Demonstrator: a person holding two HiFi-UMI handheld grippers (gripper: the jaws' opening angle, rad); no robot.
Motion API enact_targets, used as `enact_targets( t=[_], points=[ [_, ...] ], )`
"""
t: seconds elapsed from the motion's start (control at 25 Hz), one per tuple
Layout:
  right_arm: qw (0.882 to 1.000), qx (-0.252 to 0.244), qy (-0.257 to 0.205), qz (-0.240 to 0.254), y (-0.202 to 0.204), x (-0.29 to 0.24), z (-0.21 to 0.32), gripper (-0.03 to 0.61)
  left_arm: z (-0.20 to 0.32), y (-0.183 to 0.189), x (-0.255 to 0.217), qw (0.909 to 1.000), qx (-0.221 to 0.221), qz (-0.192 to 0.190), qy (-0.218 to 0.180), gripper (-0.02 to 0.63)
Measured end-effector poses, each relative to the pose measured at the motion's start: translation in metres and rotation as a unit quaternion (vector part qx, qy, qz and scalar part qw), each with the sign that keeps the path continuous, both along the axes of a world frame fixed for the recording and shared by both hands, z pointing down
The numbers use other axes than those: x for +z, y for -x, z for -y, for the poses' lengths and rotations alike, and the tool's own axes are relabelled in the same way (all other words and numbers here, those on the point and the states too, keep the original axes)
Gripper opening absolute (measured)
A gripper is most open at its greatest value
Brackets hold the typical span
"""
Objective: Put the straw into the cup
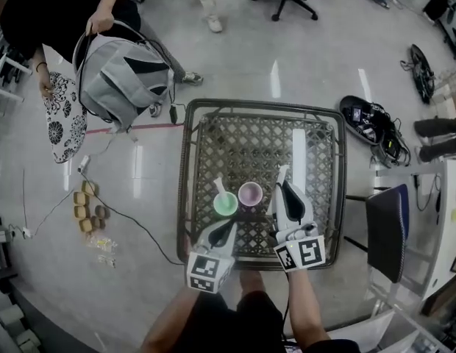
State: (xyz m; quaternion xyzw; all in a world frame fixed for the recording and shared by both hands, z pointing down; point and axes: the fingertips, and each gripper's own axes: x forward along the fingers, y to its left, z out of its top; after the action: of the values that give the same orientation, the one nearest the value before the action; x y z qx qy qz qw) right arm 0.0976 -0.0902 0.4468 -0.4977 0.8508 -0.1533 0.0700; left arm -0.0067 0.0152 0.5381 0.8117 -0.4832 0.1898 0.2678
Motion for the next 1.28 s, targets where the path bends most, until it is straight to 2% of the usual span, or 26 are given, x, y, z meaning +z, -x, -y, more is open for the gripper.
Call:
enact_targets(
  t=[0.2, 0.6, 1.0, 1.28],
  points=[
    [1.000, -0.022, -0.006, 0.000, 0.023, 0.009, 0.012, 0.054, 0.003, 0.011, 0.009, 0.9999, -0.015, -0.003, 0.001, 0.006],
    [0.999, -0.044, 0.012, -0.005, 0.048, 0.056, 0.026, 0.054, 0.006, 0.035, 0.030, 0.9988, -0.048, 0.005, 0.006, 0.006],
    [0.998, -0.056, 0.017, -0.011, 0.060, 0.095, 0.029, 0.054, -0.002, 0.043, 0.056, 0.9976, -0.068, 0.008, 0.014, 0.006],
    [0.997, -0.064, 0.020, -0.022, 0.062, 0.105, 0.026, 0.058, -0.005, 0.042, 0.062, 0.9972, -0.071, -0.003, 0.022, 0.006]
  ],
)
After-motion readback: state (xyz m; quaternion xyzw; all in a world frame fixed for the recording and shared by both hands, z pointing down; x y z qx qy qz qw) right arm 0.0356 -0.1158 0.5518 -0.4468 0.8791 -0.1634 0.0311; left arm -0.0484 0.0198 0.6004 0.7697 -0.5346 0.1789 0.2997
